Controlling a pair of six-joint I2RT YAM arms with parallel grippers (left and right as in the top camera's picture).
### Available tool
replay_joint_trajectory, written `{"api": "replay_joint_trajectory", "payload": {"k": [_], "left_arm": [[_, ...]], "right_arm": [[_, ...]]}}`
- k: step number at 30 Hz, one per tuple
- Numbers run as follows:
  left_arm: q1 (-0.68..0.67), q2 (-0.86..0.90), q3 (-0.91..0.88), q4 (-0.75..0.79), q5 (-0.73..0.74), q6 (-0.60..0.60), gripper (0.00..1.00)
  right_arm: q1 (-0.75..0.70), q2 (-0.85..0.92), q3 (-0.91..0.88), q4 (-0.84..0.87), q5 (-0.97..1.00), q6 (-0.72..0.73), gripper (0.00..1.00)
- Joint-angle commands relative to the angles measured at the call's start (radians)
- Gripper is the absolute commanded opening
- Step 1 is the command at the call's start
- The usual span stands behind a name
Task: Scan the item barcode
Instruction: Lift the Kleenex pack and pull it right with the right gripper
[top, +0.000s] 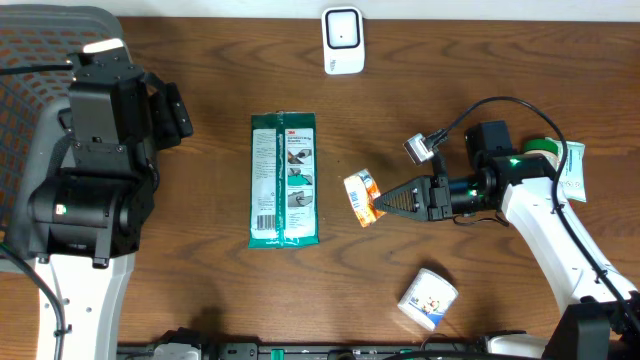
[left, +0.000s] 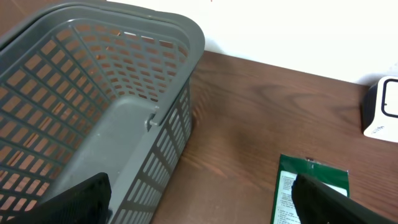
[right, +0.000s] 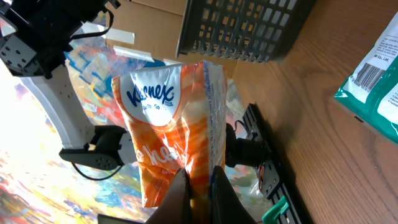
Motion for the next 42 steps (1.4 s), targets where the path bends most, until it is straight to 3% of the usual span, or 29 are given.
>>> {"api": "replay_joint_trajectory", "payload": {"k": [1,15,20,24,33,39,42], "left_arm": [[0.002,0.001,0.007,0.001,-0.013,-0.009,0.92],[0.002,0.001,0.007,0.001,-0.013,-0.009,0.92],[0.002,0.001,0.007,0.001,-0.013,-0.009,0.92],[0.002,0.001,0.007,0.001,-0.013,-0.009,0.92],[0.002,0.001,0.007,0.001,-0.013,-0.009,0.92],[0.002,0.001,0.007,0.001,-0.013,-0.009,0.92],[0.002,0.001,0.007,0.001,-0.013,-0.009,0.92]], "right_arm": [[-0.003,-0.016,0.004,-0.001,-0.031,-0.021,0.01],[-0.003,-0.016,0.004,-0.007,-0.031,-0.022,0.01],[-0.003,-0.015,0.004,0.130,-0.016,-0.022,0.01],[-0.002,-0.015,0.004,0.232,0.207,-0.022,0.01],[-0.002,-0.015,0.004,0.203,0.689,-0.022,0.01],[-0.003,-0.016,0.043,0.178,0.739,0.047,0.01],[-0.001,-0.016,0.149,0.068,0.853,0.144,0.01]]}}
